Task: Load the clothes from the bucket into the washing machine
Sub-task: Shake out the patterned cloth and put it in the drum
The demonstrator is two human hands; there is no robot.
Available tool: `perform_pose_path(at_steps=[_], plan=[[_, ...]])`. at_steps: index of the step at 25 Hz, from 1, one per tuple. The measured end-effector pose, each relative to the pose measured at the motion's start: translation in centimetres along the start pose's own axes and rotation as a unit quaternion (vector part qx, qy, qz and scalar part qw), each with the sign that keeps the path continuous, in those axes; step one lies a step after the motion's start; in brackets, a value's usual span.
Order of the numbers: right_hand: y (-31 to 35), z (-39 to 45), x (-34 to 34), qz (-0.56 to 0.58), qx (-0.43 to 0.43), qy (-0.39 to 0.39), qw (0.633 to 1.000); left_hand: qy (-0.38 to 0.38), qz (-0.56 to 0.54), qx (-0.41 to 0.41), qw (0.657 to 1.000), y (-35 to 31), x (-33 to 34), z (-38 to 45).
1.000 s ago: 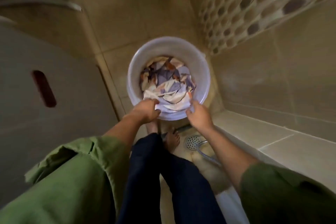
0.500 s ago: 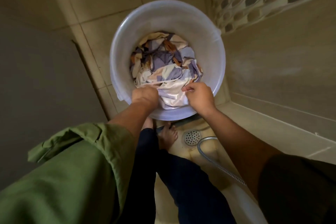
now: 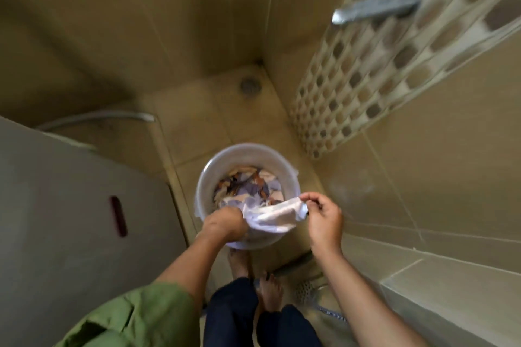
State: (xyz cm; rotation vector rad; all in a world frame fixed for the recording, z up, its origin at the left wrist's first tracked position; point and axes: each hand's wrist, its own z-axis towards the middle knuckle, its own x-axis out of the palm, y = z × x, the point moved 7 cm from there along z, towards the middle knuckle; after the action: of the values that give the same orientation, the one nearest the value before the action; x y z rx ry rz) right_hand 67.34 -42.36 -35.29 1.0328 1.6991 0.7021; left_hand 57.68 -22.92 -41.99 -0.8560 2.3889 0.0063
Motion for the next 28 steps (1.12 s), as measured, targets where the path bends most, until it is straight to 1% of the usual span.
perform_pose_path(at_steps=[3,7,9,12,14,16,18,20,22,25,27,28], plan=[[7.8,-2.2,-2.6,0.047,-0.073,-0.012,0.996,-0.033,0.008,0.014,0.999,-0.4,-5.7,-6.4],[19.5,-5.2,-6.1,0.121,-0.18,0.006,0.976,-0.096,0.004,0.032,0.995,-0.5,-14.0,-16.1],[25.5,-6.6,-7.8,0.168,-0.227,0.016,0.959,-0.152,-0.036,0.04,0.987,-0.1,-18.9,-20.8],[34.5,-9.1,-10.1,0.226,-0.293,0.034,0.928,-0.257,-0.124,0.057,0.957,0.7,-26.1,-28.4],[40.0,-11.3,-11.6,0.248,-0.335,0.043,0.908,-0.324,-0.167,0.075,0.928,1.6,-30.1,-33.1],[45.0,-14.0,-13.0,0.263,-0.373,0.055,0.888,-0.397,-0.187,0.092,0.894,2.5,-33.8,-37.7],[49.1,-17.1,-14.5,0.292,-0.394,0.059,0.869,-0.465,-0.224,0.129,0.847,3.2,-37.1,-42.1],[52.5,-20.6,-16.1,0.34,-0.409,0.044,0.845,-0.508,-0.287,0.193,0.789,4.0,-39.4,-46.9],[55.2,-24.1,-17.1,0.382,-0.415,0.032,0.825,-0.528,-0.328,0.253,0.741,4.9,-40.8,-51.3],[57.7,-28.6,-17.2,0.449,-0.396,0.046,0.799,-0.53,-0.391,0.307,0.686,6.6,-41.3,-56.1],[58.6,-30.9,-16.2,0.481,-0.359,0.067,0.797,-0.522,-0.435,0.329,0.656,6.8,-41.2,-58.3],[58.8,-31.8,-15.4,0.484,-0.341,0.083,0.802,-0.509,-0.44,0.351,0.651,6.0,-40.8,-59.2]])
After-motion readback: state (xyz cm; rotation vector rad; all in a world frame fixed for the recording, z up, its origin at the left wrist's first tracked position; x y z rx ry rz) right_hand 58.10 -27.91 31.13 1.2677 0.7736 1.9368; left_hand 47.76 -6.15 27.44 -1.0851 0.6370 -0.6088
